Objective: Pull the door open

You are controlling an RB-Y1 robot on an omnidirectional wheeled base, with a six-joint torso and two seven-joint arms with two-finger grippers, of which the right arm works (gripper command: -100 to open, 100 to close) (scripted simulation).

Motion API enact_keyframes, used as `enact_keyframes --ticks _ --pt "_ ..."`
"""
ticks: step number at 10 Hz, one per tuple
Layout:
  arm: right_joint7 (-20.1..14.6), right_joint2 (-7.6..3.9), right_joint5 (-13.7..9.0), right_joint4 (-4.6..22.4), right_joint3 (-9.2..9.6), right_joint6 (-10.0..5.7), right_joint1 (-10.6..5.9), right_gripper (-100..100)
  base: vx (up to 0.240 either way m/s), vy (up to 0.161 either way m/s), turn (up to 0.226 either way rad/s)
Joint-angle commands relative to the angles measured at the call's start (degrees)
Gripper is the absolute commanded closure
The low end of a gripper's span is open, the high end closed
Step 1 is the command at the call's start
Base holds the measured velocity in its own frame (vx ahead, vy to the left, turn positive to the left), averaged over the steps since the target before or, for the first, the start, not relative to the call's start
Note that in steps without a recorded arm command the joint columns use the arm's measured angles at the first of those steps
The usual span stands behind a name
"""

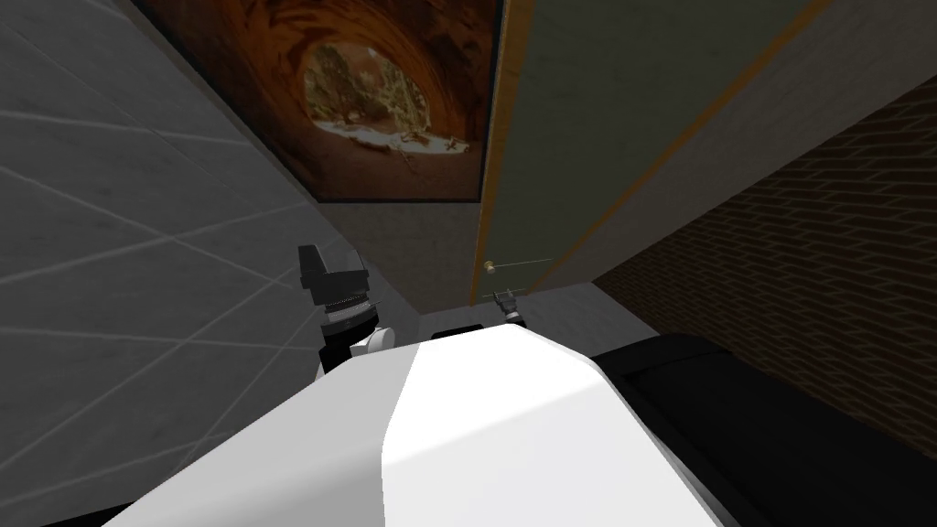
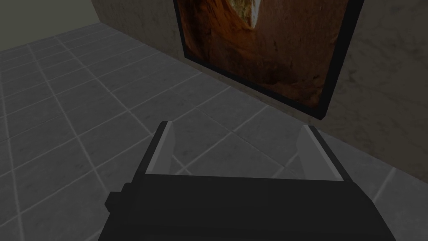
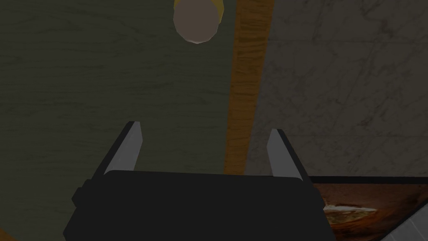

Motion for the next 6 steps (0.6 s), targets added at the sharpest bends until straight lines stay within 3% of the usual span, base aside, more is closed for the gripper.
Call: enact_keyframes --ticks 1,5,6 --pt "1.5 0.07 0.5 1.7 -0.37 -0.7 -0.22 -100 0.162 -0.016 0.02" --pt "4.1 0.46 1.3 4.9 -0.97 -1.83 -0.74 -100 0.121 -0.037 0.007" --pt "3.6 0.41 1.2 4.2 -0.86 -1.48 -0.62 -100 0.038 -0.019 0.003"
